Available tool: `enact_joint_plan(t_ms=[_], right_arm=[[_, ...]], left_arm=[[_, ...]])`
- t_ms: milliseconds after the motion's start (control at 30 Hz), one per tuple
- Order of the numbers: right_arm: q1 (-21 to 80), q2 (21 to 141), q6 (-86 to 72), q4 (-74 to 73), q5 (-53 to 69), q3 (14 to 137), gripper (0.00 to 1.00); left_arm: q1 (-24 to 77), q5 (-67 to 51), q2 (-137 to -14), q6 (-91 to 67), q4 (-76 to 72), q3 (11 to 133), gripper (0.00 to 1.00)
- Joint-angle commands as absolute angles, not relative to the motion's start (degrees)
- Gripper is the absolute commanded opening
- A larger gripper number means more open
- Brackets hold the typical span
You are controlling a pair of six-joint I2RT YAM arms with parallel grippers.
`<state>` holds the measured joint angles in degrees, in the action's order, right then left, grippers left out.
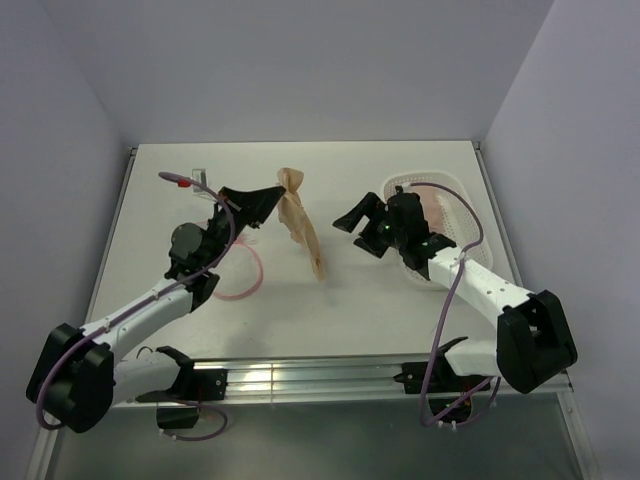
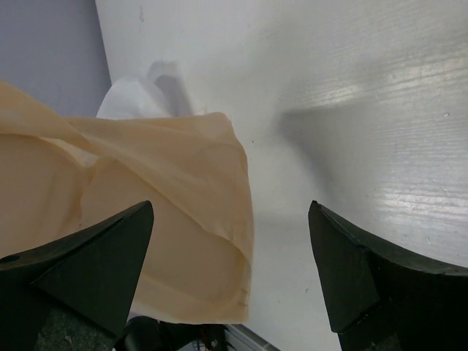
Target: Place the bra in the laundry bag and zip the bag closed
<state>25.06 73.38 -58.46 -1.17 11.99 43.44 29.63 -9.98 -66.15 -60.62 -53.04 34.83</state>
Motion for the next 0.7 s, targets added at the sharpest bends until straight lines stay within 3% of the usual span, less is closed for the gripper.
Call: enact_joint_plan(t_ms=[0, 167, 300, 467, 667], right_arm=[[24.70, 71.80, -55.37, -3.43, 10.20, 46.50, 0.94], [24.79, 72.86, -55.72, -0.79, 10.90, 44.12, 0.94], [25.92, 74.35, -55.63, -0.26, 10.55, 42.54, 0.94], [28.91, 77.07, -56.34, 2.99, 10.11, 40.78, 0.94], [34.18, 82.08, -54.67, 2.73, 8.00, 43.15, 0.93]], left_arm=[[29.88, -2.74, -62.15, -59.33, -55.38, 29.39, 0.00], [31.02, 8.16, -50.47, -61.43, -48.62, 16.63, 0.00], [32.16, 12.56, -38.52, -63.28, -33.72, 8.02, 0.00], [34.71, 18.70, -23.13, -64.16, -13.92, 7.73, 0.00], [35.42, 18.29, -23.02, -65.92, 3.51, 12.39, 0.00]])
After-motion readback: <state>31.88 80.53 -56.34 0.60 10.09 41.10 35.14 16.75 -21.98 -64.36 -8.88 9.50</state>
